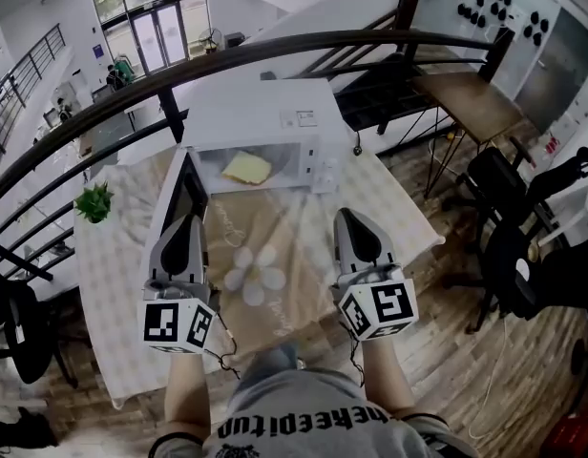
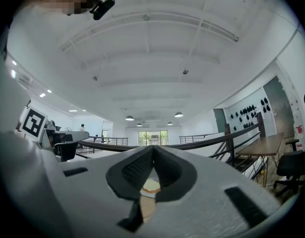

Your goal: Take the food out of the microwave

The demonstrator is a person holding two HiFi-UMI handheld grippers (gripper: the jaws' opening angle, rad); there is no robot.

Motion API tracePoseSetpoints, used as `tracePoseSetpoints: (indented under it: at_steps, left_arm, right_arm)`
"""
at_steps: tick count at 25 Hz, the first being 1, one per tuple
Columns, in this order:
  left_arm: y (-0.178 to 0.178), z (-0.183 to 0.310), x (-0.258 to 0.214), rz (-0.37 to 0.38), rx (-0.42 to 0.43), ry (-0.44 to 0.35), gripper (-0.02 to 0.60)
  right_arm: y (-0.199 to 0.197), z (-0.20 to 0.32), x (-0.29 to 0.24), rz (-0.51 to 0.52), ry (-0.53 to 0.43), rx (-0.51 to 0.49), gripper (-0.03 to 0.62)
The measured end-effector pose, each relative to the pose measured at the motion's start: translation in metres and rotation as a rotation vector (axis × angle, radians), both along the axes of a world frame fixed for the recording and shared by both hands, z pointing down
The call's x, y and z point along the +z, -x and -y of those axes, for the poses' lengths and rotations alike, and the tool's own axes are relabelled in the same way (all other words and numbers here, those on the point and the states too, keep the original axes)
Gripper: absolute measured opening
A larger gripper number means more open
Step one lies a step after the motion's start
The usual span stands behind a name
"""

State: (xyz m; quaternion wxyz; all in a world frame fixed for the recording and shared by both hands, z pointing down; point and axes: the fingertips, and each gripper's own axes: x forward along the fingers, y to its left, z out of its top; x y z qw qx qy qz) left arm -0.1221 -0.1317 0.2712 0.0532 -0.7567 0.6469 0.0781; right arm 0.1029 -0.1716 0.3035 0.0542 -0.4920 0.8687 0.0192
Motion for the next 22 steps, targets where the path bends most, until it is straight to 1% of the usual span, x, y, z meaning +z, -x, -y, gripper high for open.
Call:
tracePoseSetpoints:
  at_steps: [5,9,12,15,17,19,22]
  left_arm:
    - [0.008,0.035,0.009,0.051,-0.007,0.007,0.009]
    - [0.006,0.061,0.022,0.105,0.022,0.003,0.009]
    - [0.003,0.08,0.03,0.154,0.026,0.039,0.009]
    - [0.0,0.099,0.053,0.23,0.047,0.054,0.009]
    - [-0.004,0.11,0.071,0.291,0.068,0.08,0.009]
    - [-0.007,0.121,0.084,0.349,0.071,0.076,0.011]
    - [-0.01,0.135,0.103,0.43,0.065,0.091,0.011]
  right_arm:
    - [0.017,0.031,0.001,-0.013,0.002,-0.026,0.005]
    - [0.027,0.055,0.008,-0.016,0.017,-0.041,0.005]
    - [0.032,0.073,0.019,-0.019,0.037,-0.046,0.005]
    - [0.035,0.088,0.031,-0.027,0.058,-0.043,0.005]
    - [0.037,0.096,0.038,-0.031,0.073,-0.043,0.005]
    - [0.039,0.104,0.044,-0.032,0.088,-0.044,0.005]
    - [0.042,0.113,0.054,-0.037,0.107,-0.048,0.005]
